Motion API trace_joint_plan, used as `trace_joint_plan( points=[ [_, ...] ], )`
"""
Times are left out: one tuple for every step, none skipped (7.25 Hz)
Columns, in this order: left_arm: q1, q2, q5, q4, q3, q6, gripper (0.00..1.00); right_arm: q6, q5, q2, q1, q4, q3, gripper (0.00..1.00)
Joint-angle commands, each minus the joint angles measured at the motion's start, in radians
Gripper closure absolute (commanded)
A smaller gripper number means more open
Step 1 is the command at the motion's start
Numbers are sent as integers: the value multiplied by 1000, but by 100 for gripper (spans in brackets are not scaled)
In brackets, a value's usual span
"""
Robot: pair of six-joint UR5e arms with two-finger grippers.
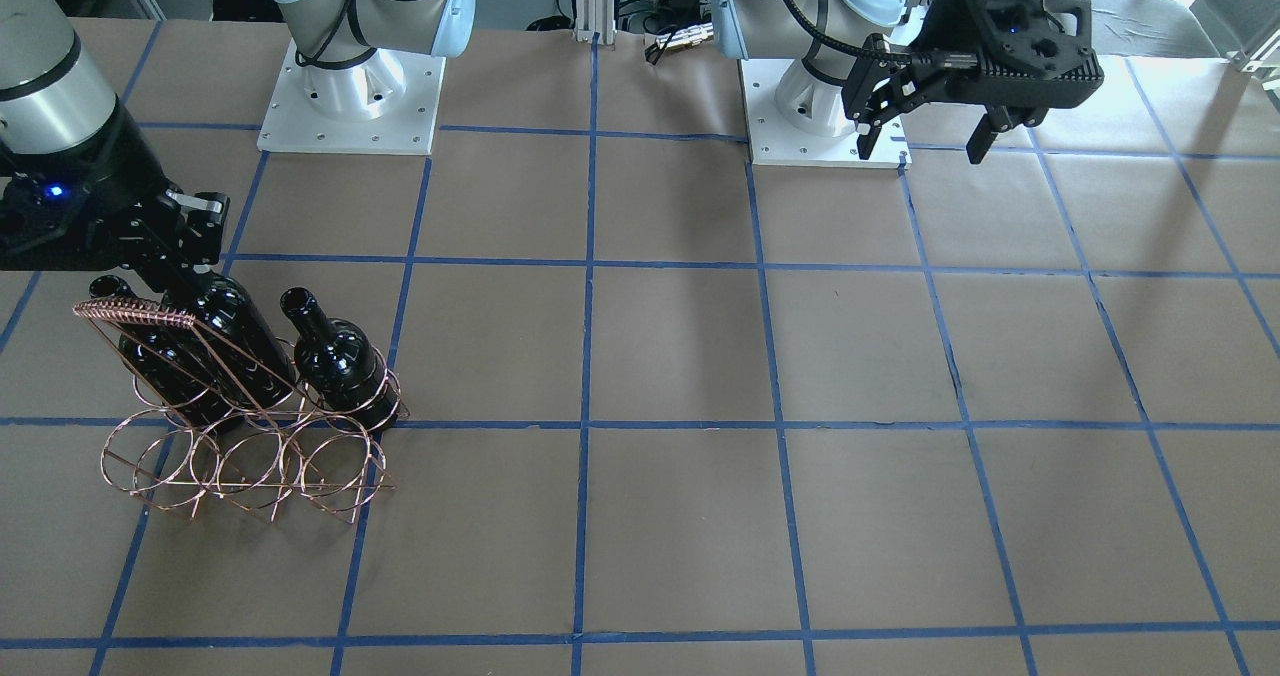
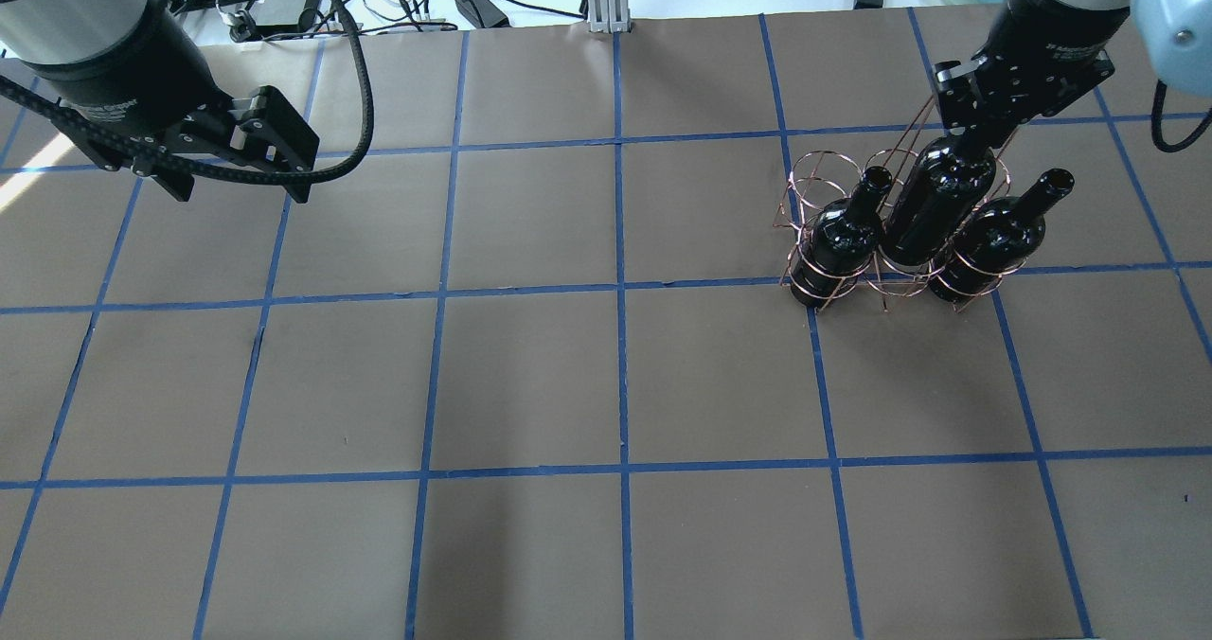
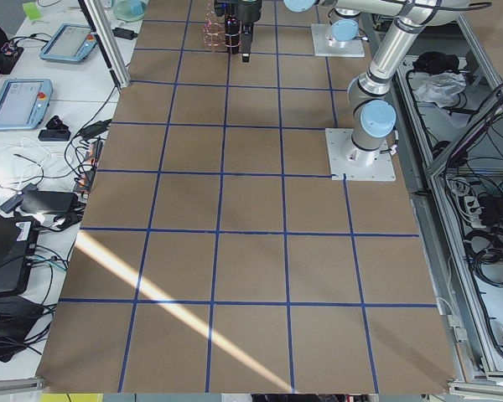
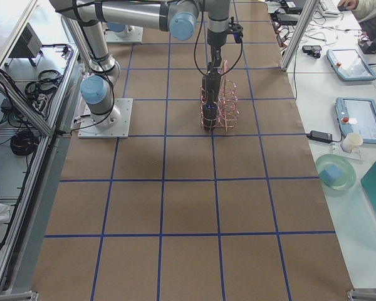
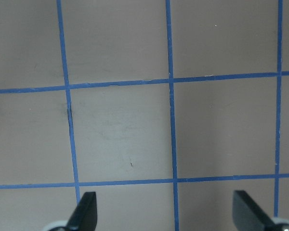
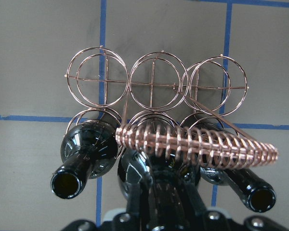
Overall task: Place wine into wine basket
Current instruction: 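Tilt and slide the bottle into the empty rack slot between the bottles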
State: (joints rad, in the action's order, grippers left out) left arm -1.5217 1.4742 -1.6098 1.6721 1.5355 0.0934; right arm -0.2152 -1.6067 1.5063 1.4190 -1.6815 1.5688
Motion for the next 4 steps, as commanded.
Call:
trace_joint_plan(
  points=[
    [0,0,1,-2,0,0,0,-23,5,-29,0,-7,0,100],
    [0,0,1,-2,0,2,0,-24,4,-41,0,-1,2,100],
    [0,-2,-1,0,0,2,0,-23,4,-50,0,-3,20,100],
    [0,-2,-1,0,0,2,0,-24,4,-51,0,-10,42,100]
  ],
)
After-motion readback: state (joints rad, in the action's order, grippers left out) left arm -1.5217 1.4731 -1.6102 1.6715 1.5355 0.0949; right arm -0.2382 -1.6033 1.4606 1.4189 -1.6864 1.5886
